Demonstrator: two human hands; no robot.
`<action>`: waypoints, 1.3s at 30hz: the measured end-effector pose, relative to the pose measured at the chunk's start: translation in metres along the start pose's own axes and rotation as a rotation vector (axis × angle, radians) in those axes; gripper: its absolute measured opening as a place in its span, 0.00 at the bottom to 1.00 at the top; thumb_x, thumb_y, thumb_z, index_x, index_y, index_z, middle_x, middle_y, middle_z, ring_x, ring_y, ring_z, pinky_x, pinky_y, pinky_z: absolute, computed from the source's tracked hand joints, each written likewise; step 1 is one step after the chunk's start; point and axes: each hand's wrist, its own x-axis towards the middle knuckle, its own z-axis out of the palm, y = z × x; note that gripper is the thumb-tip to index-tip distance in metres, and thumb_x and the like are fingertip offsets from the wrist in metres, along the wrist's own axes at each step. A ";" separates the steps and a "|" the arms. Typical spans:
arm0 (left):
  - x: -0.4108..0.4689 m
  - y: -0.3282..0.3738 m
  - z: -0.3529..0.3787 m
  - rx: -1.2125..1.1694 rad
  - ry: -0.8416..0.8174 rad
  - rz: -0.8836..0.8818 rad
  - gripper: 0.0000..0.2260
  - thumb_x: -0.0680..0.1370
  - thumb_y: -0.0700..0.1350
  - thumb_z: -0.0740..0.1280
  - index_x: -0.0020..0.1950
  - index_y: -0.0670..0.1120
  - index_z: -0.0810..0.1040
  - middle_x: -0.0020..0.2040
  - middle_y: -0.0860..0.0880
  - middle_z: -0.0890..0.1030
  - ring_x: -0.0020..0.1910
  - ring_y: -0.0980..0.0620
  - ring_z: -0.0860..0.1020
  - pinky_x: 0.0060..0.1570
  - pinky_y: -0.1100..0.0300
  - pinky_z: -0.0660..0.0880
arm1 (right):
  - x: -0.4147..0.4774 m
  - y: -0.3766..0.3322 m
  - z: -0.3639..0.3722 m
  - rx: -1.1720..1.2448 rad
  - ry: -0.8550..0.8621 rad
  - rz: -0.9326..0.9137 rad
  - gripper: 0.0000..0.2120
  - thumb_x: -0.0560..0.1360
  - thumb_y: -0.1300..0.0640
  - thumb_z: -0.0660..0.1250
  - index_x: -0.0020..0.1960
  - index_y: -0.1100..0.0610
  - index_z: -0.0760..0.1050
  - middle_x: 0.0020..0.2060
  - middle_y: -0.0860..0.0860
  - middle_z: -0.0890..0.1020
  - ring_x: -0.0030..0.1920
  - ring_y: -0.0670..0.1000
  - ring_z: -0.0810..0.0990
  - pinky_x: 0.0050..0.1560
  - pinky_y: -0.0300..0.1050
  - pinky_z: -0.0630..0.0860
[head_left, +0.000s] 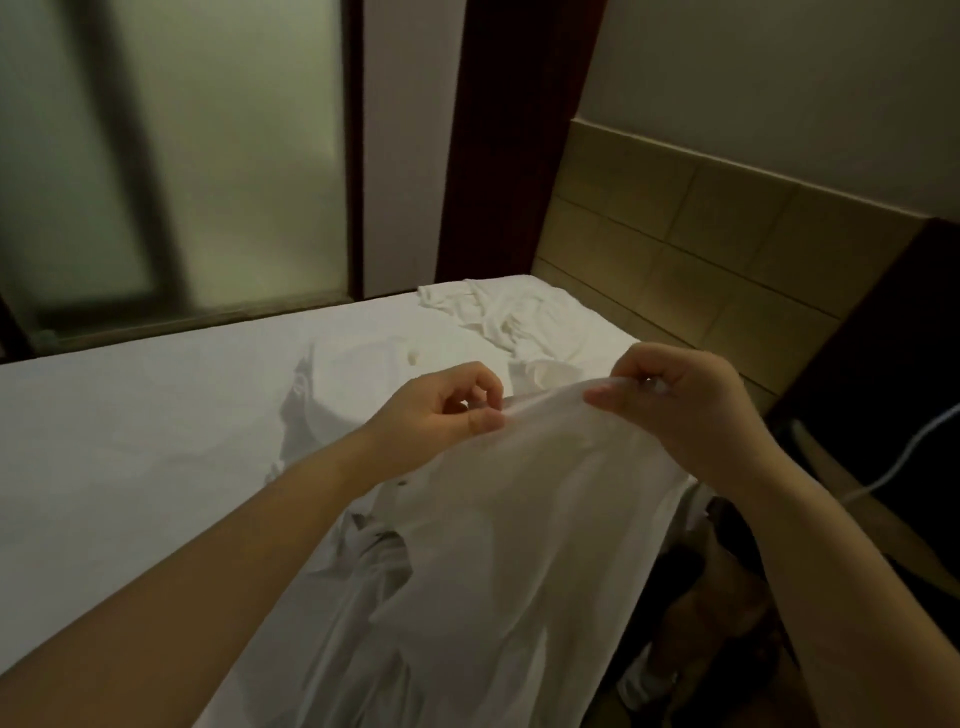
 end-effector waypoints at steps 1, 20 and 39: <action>0.006 -0.004 0.001 -0.004 -0.029 -0.005 0.04 0.72 0.50 0.69 0.41 0.59 0.75 0.35 0.59 0.76 0.34 0.59 0.71 0.38 0.67 0.71 | -0.002 0.005 -0.004 -0.021 0.029 0.018 0.08 0.68 0.50 0.72 0.33 0.45 0.74 0.29 0.44 0.77 0.33 0.45 0.76 0.33 0.34 0.73; 0.063 -0.079 0.004 0.249 -0.453 -0.189 0.03 0.77 0.46 0.67 0.43 0.52 0.78 0.41 0.53 0.78 0.39 0.59 0.74 0.45 0.64 0.70 | -0.023 0.050 -0.026 -0.202 0.396 0.444 0.10 0.73 0.52 0.70 0.36 0.56 0.76 0.32 0.48 0.75 0.35 0.44 0.72 0.33 0.32 0.67; -0.040 0.059 -0.007 0.598 0.050 -0.012 0.10 0.80 0.44 0.61 0.42 0.58 0.70 0.36 0.62 0.74 0.39 0.65 0.73 0.40 0.73 0.68 | 0.032 -0.015 0.054 0.127 -0.554 -0.197 0.17 0.65 0.35 0.63 0.37 0.48 0.77 0.30 0.45 0.76 0.34 0.40 0.73 0.35 0.32 0.69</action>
